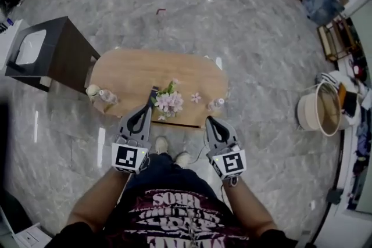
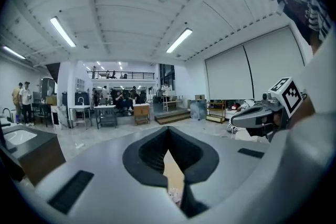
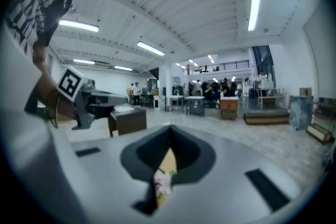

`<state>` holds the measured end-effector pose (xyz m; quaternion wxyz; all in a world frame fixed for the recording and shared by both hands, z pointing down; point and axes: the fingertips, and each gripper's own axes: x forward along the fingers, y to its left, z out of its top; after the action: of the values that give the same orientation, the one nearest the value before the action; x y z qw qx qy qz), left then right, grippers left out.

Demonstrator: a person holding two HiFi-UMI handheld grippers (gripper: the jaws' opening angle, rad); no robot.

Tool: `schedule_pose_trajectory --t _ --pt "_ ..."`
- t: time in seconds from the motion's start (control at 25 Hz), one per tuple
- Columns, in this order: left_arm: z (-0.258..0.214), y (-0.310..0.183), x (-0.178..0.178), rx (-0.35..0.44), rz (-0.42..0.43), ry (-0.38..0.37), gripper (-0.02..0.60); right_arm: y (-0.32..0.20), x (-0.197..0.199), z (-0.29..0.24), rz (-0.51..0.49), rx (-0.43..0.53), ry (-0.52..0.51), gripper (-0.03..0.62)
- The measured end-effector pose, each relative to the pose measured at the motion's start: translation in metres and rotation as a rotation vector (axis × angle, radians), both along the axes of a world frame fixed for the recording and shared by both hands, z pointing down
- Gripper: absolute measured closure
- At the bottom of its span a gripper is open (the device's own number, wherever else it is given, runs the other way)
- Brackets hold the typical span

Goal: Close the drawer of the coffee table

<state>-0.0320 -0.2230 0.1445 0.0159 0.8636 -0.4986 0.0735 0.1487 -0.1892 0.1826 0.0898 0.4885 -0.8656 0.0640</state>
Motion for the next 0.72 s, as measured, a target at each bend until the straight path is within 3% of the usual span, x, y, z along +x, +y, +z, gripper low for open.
schedule_pose_trajectory --t 0.16,0.44,0.72 --pt "-0.033 0.006 0.004 0.037 0.013 -0.019 0.561 0.013 -0.003 -0.03 0.004 0.039 -0.032 0.56" --pt "-0.016 -0.005 0.001 0.047 0.08 -0.031 0.561 0.006 -0.01 -0.019 0.064 0.049 -0.034 0.56" --pt "-0.001 -0.051 -0.015 -0.02 0.176 0.014 0.561 -0.009 -0.032 -0.014 0.172 -0.028 0.004 0.56"
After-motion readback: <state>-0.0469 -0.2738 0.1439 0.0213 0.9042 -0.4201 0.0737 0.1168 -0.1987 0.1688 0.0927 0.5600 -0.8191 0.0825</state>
